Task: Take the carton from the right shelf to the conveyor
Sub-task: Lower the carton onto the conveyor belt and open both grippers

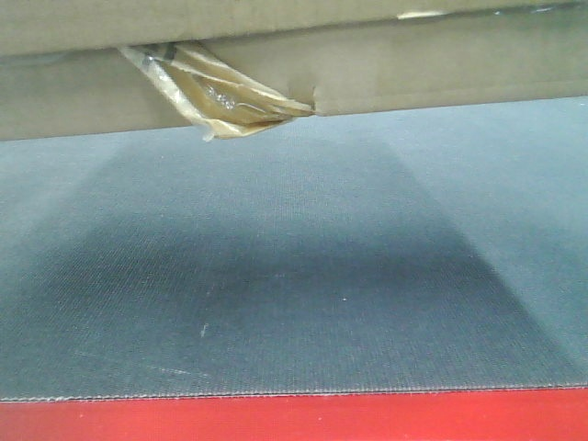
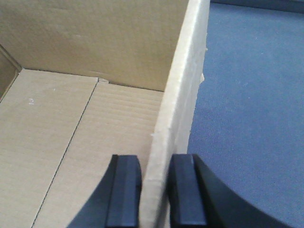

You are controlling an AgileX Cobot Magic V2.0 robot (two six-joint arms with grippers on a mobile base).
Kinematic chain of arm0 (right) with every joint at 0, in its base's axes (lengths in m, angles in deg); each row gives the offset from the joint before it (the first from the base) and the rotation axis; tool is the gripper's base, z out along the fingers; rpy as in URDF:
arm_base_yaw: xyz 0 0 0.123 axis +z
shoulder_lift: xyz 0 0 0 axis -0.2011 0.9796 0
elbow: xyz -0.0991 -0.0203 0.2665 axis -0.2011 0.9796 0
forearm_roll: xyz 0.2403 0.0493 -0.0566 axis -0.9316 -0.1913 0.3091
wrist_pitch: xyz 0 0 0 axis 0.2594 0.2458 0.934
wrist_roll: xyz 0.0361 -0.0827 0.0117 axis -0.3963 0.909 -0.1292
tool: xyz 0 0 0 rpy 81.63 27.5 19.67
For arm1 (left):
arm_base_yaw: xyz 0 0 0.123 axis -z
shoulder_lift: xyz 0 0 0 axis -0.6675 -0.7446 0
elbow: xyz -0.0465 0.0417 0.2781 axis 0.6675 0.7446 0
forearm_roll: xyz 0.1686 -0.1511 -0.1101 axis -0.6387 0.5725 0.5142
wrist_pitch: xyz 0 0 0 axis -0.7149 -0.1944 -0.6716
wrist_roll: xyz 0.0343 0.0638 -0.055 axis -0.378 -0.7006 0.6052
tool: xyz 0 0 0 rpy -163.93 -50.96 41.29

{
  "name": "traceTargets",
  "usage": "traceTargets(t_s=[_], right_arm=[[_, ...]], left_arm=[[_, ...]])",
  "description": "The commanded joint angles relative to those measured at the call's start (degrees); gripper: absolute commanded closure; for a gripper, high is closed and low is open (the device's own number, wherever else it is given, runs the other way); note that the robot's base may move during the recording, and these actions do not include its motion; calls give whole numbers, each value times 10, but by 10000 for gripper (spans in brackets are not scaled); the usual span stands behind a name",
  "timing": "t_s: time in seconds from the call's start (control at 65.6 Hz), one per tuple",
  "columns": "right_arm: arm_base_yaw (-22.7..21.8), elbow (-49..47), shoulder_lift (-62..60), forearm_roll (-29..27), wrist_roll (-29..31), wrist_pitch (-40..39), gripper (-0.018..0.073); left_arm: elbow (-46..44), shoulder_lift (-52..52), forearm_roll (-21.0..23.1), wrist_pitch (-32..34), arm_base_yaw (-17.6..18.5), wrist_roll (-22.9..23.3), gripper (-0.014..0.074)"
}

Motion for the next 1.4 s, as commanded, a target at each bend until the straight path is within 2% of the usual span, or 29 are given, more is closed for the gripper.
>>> traceTargets(t_s=[0.0, 0.503, 0.702, 0.778, 0.9, 1.159, 1.388], right_arm=[[2, -4, -8, -2, 4, -53, 626], [2, -4, -8, -7, 4, -57, 626], [2, -4, -8, -7, 4, -24, 626], [2, -4, -6, -7, 4, -8, 626], [1, -4, 7, -1, 4, 12, 626], [1, -4, 98, 5, 4, 21, 626], [-9, -4, 192, 6, 4, -12, 626]], left_arm=[[-3, 6, 18, 13, 4, -3, 605], [-3, 6, 18, 13, 4, -3, 605], [-3, 6, 16, 13, 4, -3, 605], [-3, 5, 15, 33, 2, -3, 605], [-3, -7, 23, 78, -22, -3, 605], [-3, -75, 23, 80, -76, -20, 605], [1, -147, 7, 94, -83, -20, 599]])
